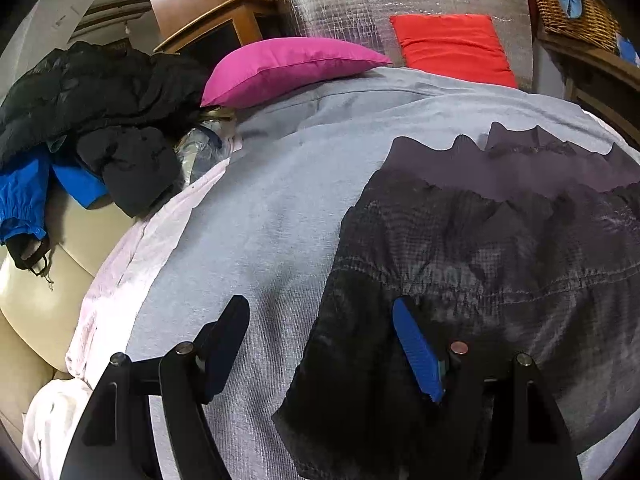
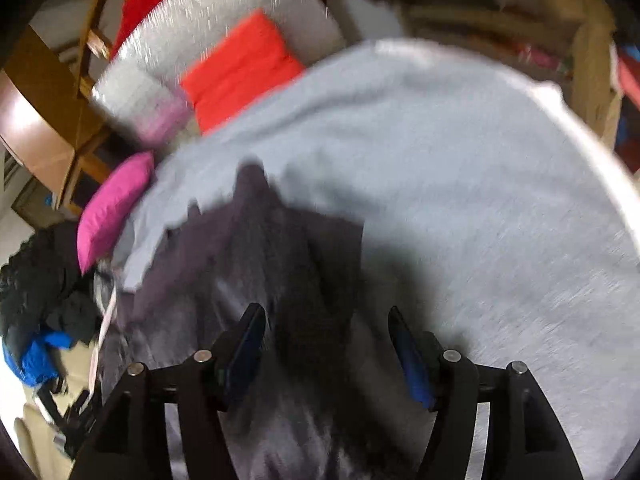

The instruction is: Fold large clothes

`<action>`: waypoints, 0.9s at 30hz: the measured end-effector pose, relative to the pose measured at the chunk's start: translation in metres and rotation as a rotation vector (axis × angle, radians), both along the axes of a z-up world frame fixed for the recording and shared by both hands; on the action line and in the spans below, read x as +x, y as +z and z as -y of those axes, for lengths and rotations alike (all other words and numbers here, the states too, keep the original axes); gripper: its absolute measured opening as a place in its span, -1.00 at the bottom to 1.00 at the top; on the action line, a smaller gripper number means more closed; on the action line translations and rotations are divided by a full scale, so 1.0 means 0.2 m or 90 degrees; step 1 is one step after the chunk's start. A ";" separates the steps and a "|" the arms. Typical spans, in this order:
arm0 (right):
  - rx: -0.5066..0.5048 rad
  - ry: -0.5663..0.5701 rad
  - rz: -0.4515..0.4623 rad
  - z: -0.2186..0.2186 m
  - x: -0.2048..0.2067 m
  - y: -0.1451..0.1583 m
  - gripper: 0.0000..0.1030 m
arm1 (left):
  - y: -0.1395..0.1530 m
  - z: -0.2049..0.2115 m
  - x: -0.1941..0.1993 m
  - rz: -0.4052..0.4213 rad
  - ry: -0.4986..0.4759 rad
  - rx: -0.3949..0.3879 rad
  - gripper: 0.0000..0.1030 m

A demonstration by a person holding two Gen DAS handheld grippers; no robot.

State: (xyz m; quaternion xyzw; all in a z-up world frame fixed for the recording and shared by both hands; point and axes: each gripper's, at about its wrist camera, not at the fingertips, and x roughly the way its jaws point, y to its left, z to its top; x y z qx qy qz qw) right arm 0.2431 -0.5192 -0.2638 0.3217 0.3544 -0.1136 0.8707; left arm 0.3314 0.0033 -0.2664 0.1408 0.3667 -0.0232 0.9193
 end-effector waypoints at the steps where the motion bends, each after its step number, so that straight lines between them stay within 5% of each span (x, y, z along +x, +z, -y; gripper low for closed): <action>1: -0.009 -0.012 0.025 0.00 -0.02 0.04 0.32 | 0.00 0.00 0.00 -0.001 0.002 0.000 0.46; 7: -0.066 0.070 0.138 -0.18 -0.03 0.18 0.32 | 0.00 0.02 0.01 0.002 0.005 0.007 0.46; 10: -0.077 0.126 0.119 -0.28 0.04 0.16 0.31 | -0.01 0.02 0.02 0.002 0.009 0.006 0.46; 15: -0.041 0.128 -0.029 -0.25 0.20 -0.06 0.26 | -0.02 0.03 0.04 0.000 0.011 0.015 0.46; 22: -0.033 0.120 -0.020 -0.22 0.18 -0.04 0.26 | -0.03 0.04 0.06 -0.002 0.016 0.017 0.46; 27: -0.043 0.098 0.074 -0.20 0.15 0.08 0.29 | -0.04 0.05 0.08 -0.001 0.018 0.020 0.46</action>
